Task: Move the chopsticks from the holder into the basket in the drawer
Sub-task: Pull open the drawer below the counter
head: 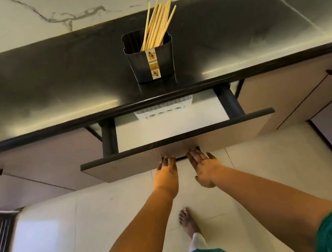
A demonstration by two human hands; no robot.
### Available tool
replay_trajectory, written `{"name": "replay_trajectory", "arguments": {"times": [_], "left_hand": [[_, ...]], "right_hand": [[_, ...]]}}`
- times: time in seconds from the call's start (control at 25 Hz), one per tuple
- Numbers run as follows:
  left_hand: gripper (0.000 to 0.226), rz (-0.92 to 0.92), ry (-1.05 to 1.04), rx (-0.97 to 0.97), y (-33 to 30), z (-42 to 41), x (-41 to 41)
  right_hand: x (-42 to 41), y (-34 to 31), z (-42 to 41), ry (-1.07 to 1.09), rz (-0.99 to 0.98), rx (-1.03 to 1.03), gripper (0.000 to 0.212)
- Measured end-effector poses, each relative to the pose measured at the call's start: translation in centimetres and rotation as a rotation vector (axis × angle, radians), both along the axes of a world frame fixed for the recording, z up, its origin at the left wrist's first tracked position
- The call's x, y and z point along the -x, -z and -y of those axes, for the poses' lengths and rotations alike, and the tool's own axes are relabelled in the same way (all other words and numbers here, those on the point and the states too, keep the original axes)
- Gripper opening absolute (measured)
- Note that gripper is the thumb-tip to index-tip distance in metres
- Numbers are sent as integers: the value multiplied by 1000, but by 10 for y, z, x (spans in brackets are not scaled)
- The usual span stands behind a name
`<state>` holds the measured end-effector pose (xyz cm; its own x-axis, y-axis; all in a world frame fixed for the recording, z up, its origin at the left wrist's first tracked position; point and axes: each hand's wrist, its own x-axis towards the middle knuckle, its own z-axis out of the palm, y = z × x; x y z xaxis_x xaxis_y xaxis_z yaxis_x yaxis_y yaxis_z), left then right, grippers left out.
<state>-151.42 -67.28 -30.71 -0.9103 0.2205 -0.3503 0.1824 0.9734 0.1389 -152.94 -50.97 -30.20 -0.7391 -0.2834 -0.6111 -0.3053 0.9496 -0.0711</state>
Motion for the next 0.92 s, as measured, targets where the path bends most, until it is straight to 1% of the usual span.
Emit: {"name": "replay_trajectory", "arguments": {"times": [0.12,0.24,0.32,0.44,0.48,0.52,0.56,0.6,0.68,0.8,0.92], "left_hand": [[92,68,-94,-44,-1,-8,-65],[99,118,-110,-56,2,-12,-119],[97,155,-100,-65,5,-12,-156],[89,173,-21,-32,5,-13,-207],[85,186,-22,-49,5,-15,-223],[79,201,-80,-116,5,-16,-237],[73,214,-107,-166,3,-16,-249],[73,204,-94,-162,2,-17,-258],[84,201,-36,-31,-1,-17,-267],[89,224,-31,8,-6,-17,-267],[85,325,-18,-27,-17,-15,-267]], "right_hand": [[-62,1,-7,7,25,17,81],[-111,3,-14,12,40,33,81],[-149,2,-16,34,77,27,83],[-203,2,-17,51,95,5,85],[-217,1,-18,51,103,-6,85],[-231,0,-18,47,114,-21,86],[-242,0,-18,49,118,-33,86],[-253,-2,-17,52,115,-39,86],[-263,-6,-13,51,90,-39,85],[-266,-8,-8,42,47,-66,82],[-267,-14,-10,103,57,13,80]]}}
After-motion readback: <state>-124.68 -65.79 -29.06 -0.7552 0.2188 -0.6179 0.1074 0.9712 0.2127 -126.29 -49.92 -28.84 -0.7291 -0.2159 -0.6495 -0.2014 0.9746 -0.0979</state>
